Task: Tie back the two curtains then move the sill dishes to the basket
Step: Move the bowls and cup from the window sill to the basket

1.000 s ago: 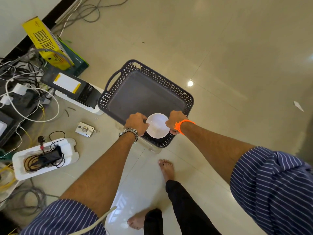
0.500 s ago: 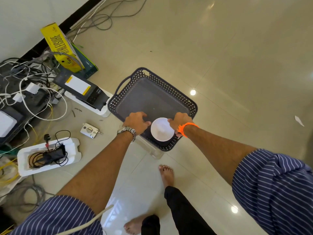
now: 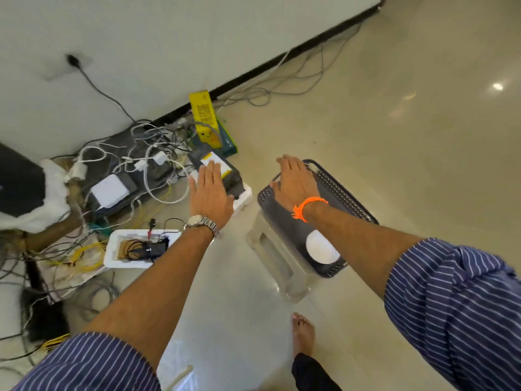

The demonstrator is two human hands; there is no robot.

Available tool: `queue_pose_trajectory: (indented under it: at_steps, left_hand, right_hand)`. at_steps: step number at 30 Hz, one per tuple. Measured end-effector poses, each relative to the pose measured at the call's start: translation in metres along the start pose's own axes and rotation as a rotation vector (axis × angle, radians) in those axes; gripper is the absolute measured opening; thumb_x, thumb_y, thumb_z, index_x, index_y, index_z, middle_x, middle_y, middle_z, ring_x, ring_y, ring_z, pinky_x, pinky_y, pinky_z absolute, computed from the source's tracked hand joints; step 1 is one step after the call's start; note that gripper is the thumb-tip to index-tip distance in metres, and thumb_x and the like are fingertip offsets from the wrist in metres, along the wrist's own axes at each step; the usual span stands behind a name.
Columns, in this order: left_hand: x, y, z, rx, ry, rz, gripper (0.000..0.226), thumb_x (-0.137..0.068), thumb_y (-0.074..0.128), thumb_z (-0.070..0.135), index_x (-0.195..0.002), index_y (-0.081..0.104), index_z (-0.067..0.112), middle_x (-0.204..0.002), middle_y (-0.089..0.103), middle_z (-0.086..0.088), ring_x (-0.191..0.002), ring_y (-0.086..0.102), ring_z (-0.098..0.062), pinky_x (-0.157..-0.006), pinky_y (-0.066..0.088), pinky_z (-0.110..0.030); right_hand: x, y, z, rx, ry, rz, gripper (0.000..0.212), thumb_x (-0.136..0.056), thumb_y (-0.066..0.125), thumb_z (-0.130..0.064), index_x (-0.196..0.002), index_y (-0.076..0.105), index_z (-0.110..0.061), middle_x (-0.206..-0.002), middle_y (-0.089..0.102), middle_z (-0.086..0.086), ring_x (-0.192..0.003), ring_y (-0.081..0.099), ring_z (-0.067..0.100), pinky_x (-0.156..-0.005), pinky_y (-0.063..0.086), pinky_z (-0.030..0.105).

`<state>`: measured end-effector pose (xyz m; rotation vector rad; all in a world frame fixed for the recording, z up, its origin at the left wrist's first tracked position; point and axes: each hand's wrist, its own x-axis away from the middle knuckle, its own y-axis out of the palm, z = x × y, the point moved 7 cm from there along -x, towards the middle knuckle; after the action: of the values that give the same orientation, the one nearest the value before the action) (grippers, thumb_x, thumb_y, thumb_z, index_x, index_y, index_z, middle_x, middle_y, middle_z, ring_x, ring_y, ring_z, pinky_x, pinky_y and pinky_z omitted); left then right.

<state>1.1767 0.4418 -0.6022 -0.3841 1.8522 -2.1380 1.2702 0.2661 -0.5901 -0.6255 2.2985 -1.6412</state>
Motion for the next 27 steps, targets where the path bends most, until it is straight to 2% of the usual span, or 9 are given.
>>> queue_pose_trajectory:
  at_steps: [4, 9, 13, 22, 27]
  left_hand:
    - [0.032, -0.064, -0.086, -0.073, -0.157, 0.128, 0.09, -0.087, 0.059, 0.041, -0.153, 0.011, 0.005, -0.162, 0.01, -0.012, -0.15, 0.006, -0.03, -0.119, 0.006, -0.055]
    - [0.088, -0.12, -0.187, -0.147, -0.336, 0.178, 0.094, -0.089, 0.055, 0.049, -0.154, 0.002, 0.007, -0.163, -0.002, -0.011, -0.15, -0.005, -0.029, -0.12, 0.0, -0.054]
    - [0.15, -0.154, -0.267, -0.164, -0.494, 0.223, 0.097, -0.088, 0.056, 0.046, -0.154, -0.004, 0.008, -0.163, -0.008, -0.01, -0.15, -0.01, -0.027, -0.119, -0.006, -0.052]
    - [0.301, -0.182, -0.408, -0.186, -0.744, 0.237, 0.092, -0.089, 0.05, 0.046, -0.154, -0.004, 0.008, -0.163, -0.007, -0.01, -0.15, -0.011, -0.026, -0.12, -0.002, -0.052]
    - [0.385, -0.19, -0.467, -0.197, -0.874, 0.225, 0.093, -0.091, 0.044, 0.05, -0.153, -0.011, 0.008, -0.162, -0.015, -0.009, -0.149, -0.014, -0.026, -0.119, -0.009, -0.05]
  right_hand:
    - [-0.008, -0.016, -0.106, 0.078, -0.222, 0.037, 0.064, -0.088, 0.055, -0.034, -0.144, 0.035, -0.011, -0.153, 0.031, 0.008, -0.144, 0.024, 0.027, -0.114, 0.03, 0.048]
    - [0.005, -0.019, -0.239, 0.067, -0.456, 0.068, 0.059, -0.094, 0.047, -0.031, -0.147, 0.033, -0.012, -0.158, 0.025, 0.007, -0.147, 0.019, 0.025, -0.117, 0.022, 0.051]
    - [0.035, -0.01, -0.345, 0.076, -0.629, 0.061, 0.059, -0.094, 0.046, -0.031, -0.148, 0.032, -0.013, -0.159, 0.022, 0.004, -0.149, 0.016, 0.024, -0.119, 0.018, 0.053]
    - [0.125, 0.03, -0.524, 0.077, -0.889, 0.015, 0.057, -0.095, 0.044, -0.03, -0.148, 0.031, -0.013, -0.158, 0.023, 0.005, -0.149, 0.015, 0.024, -0.12, 0.015, 0.052]
    - [0.185, 0.057, -0.605, 0.078, -1.037, -0.028, 0.055, -0.096, 0.043, -0.03, -0.148, 0.031, -0.017, -0.16, 0.019, 0.003, -0.149, 0.013, 0.022, -0.12, 0.015, 0.053]
